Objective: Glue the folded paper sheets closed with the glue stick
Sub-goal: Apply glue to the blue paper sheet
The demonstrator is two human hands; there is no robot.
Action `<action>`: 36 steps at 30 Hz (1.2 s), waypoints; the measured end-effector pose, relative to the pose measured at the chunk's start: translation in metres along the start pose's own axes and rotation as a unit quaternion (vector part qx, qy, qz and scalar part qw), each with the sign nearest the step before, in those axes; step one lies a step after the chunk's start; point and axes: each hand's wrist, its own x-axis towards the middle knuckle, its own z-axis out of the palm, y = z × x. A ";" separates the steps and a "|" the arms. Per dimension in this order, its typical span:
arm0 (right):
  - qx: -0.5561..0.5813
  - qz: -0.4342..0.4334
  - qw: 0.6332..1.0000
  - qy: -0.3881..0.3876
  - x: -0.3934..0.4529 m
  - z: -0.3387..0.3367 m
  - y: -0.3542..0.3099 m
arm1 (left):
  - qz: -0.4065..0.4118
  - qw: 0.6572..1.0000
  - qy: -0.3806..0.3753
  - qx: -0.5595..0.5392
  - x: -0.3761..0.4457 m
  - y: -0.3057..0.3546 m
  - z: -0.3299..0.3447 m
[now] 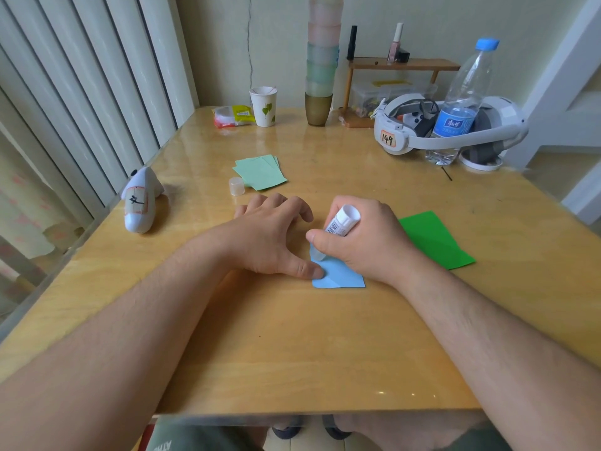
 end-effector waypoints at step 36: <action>0.241 -0.021 0.970 -0.007 0.003 -0.021 0.012 | 0.006 1.000 0.000 -0.011 -0.001 -0.002 -0.002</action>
